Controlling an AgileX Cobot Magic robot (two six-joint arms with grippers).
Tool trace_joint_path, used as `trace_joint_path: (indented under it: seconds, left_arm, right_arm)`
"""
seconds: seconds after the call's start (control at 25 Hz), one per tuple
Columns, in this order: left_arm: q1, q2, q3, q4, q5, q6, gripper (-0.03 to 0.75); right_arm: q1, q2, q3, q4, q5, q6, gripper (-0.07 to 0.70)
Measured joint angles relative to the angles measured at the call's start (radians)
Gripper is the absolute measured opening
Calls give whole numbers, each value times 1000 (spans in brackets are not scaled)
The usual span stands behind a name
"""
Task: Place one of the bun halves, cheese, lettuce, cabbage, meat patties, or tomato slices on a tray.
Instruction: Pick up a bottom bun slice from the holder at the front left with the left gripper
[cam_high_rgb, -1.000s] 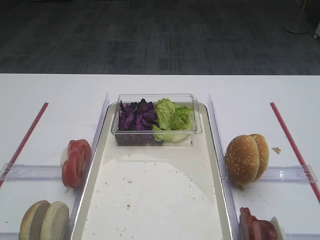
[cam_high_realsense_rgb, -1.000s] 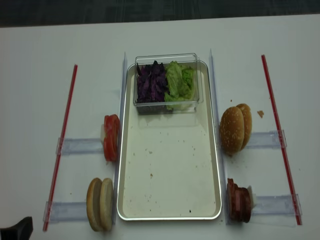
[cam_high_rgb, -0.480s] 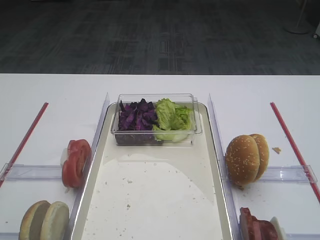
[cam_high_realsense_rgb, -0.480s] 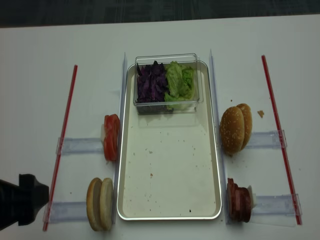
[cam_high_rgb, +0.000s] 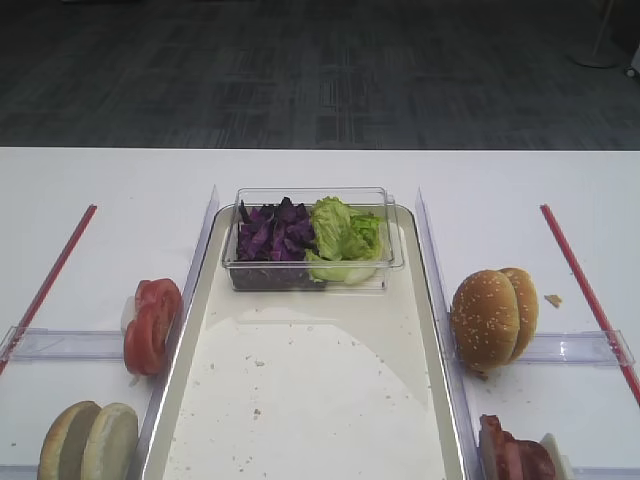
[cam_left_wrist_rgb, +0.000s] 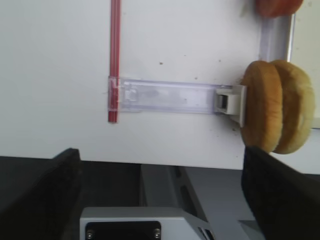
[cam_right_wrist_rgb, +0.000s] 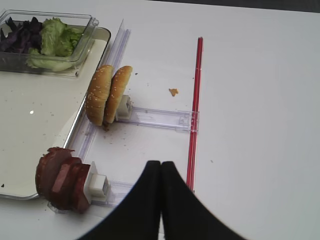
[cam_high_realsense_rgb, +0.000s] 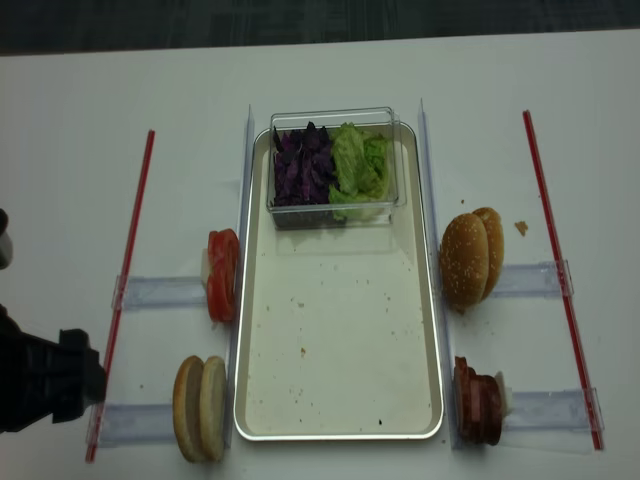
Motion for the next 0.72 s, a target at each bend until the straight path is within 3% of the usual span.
trace_joint_path:
  seconds: [0.72]
  left_arm:
    - [0,22,-3,68,-6,9,598]
  right_arm:
    - [0,0,0,0,0,0,364]
